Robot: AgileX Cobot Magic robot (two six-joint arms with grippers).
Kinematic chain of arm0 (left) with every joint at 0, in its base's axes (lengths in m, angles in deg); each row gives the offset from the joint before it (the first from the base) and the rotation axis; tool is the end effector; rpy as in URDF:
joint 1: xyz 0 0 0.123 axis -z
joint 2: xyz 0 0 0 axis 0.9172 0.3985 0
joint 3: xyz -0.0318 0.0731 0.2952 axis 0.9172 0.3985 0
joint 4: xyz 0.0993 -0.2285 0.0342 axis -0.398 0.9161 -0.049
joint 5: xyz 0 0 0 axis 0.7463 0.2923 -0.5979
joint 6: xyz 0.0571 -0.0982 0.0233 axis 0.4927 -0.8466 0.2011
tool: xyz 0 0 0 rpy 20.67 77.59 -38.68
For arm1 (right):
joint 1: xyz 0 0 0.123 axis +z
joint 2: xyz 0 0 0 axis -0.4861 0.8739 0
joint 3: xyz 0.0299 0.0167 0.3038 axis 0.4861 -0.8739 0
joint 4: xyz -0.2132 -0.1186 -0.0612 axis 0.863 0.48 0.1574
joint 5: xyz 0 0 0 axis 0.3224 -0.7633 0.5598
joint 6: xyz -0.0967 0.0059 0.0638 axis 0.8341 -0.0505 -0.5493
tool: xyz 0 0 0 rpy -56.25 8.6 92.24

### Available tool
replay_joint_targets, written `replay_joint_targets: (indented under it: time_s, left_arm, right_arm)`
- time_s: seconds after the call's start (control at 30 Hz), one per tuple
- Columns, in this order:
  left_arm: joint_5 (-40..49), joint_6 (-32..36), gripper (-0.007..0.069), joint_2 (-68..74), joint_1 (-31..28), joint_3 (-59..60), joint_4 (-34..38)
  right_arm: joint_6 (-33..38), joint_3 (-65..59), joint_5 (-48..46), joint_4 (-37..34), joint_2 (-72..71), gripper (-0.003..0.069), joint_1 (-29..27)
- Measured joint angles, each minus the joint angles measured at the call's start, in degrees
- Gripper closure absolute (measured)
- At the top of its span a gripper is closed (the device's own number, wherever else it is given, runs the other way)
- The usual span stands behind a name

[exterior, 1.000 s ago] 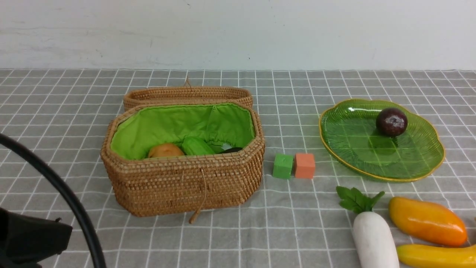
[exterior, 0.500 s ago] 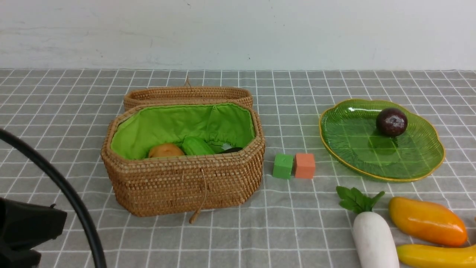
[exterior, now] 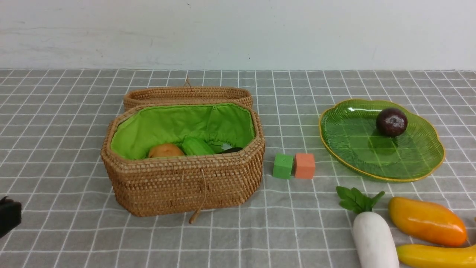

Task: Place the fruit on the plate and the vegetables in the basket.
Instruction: Take a daikon with your right arm and place it on the basket on the left.

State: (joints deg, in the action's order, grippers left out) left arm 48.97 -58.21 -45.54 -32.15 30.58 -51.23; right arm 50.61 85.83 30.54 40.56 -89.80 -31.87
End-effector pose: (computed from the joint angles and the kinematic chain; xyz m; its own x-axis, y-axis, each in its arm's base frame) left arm 0.0707 -0.0268 0.3323 -0.3073 0.1129 -0.9449 0.4146 0.9096 -0.0261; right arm 0.0547 -0.0072 0.1665 -0.2911 0.0498 -0.9554 0.0964 0.9951 0.0225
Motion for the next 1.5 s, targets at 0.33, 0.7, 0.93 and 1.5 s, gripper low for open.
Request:
replay_joint_targets:
  time_s: [0.33, 0.7, 0.93, 1.5]
  left_arm:
    - [-10.5, -0.6, 0.0632, -22.5, -19.9, 24.7, 3.8]
    - [-15.5, -0.6, 0.0624, -22.6, -24.0, 36.5, 8.5]
    - [-15.5, -0.6, 0.0617, -22.6, -24.5, 36.5, 8.6]
    - [-15.5, -0.6, 0.06, -22.6, -24.5, 36.5, 8.6]
  right_arm:
    - [0.0, 0.0, 0.0, 0.0, 0.0, 0.0419, 0.0]
    - [0.0, 0.0, 0.0, 0.0, 0.0, 0.0419, 0.0]
    - [0.0, 0.0, 0.0, 0.0, 0.0, 0.0419, 0.0]
    - [0.0, 0.0, 0.0, 0.0, 0.0, 0.0419, 0.0]
